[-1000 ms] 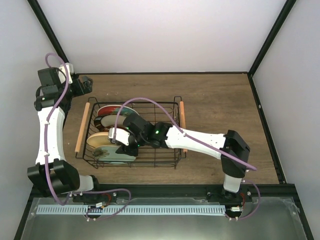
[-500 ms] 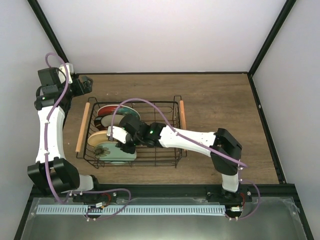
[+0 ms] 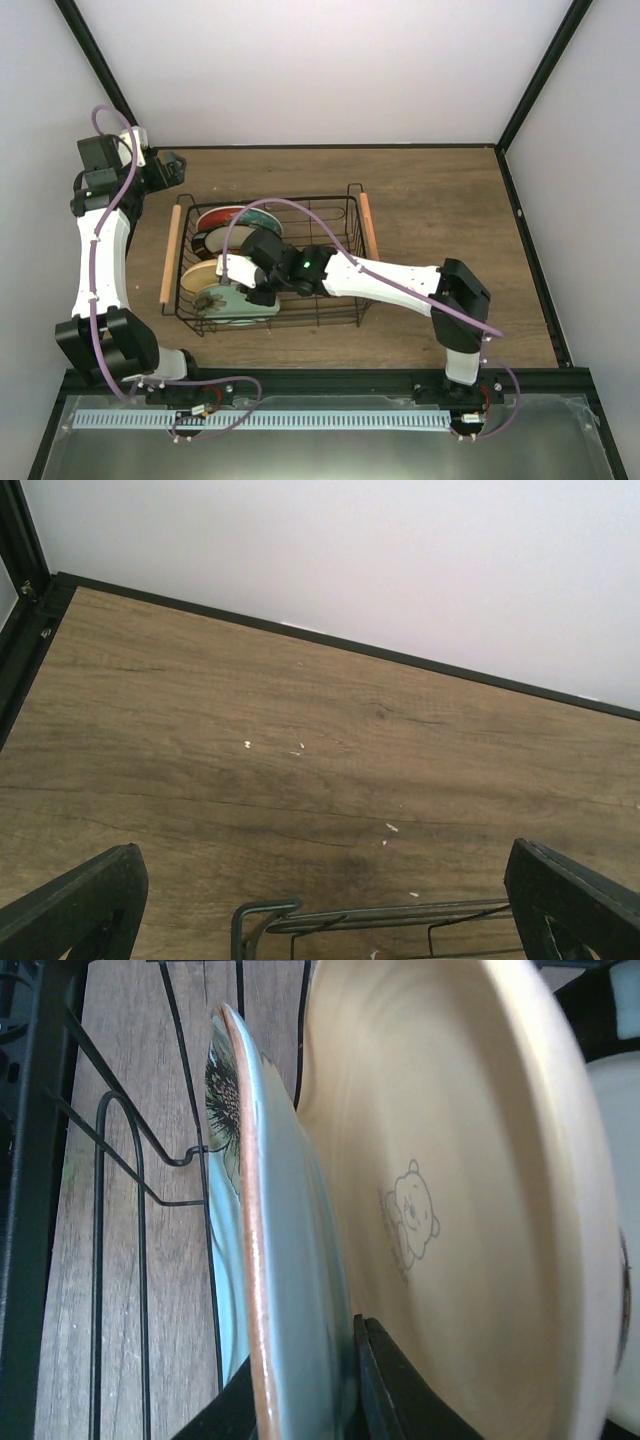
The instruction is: Unload the plates from the dish rack
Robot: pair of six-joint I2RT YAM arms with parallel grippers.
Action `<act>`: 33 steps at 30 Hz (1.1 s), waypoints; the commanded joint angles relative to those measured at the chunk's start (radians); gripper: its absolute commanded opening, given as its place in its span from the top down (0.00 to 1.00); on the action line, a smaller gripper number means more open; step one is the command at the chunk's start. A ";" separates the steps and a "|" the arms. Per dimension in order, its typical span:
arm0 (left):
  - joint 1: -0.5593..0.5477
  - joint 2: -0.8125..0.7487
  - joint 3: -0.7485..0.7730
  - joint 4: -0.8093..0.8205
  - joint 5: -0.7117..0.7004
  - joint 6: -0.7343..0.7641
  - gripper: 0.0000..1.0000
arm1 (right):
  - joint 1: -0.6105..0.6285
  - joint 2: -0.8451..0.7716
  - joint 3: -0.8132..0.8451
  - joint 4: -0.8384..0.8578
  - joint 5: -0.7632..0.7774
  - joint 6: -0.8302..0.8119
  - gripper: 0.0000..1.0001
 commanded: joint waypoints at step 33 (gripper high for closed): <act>0.004 0.053 0.079 0.065 0.098 -0.067 0.00 | -0.578 -0.426 0.474 0.091 0.007 0.238 0.99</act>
